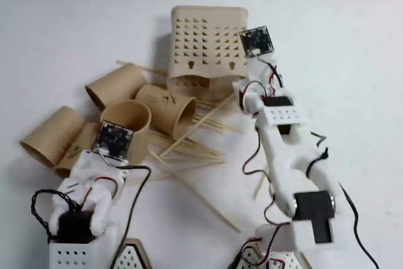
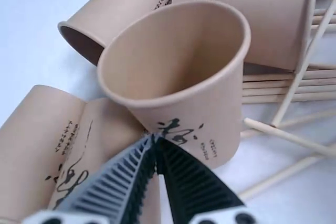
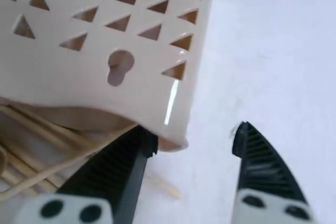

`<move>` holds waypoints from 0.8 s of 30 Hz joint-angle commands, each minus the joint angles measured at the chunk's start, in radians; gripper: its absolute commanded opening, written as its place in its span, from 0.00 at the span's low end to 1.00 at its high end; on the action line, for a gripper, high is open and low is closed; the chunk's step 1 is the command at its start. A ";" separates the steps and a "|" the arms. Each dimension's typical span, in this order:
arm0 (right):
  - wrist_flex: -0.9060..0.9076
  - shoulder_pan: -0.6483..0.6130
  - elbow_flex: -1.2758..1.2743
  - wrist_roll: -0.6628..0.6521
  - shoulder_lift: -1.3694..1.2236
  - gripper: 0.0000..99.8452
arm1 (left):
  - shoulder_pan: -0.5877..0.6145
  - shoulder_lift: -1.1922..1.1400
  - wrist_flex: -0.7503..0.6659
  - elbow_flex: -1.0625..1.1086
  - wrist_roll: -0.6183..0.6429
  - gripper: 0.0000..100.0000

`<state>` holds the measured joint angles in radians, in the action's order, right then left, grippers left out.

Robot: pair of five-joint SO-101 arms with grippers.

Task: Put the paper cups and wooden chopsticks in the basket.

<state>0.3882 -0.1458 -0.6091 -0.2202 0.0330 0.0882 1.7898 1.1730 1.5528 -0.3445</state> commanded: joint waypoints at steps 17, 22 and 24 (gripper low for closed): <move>0.031 0.044 0.086 0.011 0.183 0.02 | 0.008 0.004 -0.051 0.011 -0.011 0.03; 0.099 0.048 0.086 0.011 0.303 0.02 | 0.008 0.004 -0.051 0.011 -0.011 0.03; 0.124 0.048 0.087 0.011 0.338 0.02 | 0.008 0.004 -0.049 0.011 -0.011 0.03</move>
<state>0.4895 -0.1105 -0.5738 -0.2202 0.2723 0.0882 1.7883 1.1500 1.5696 -0.3445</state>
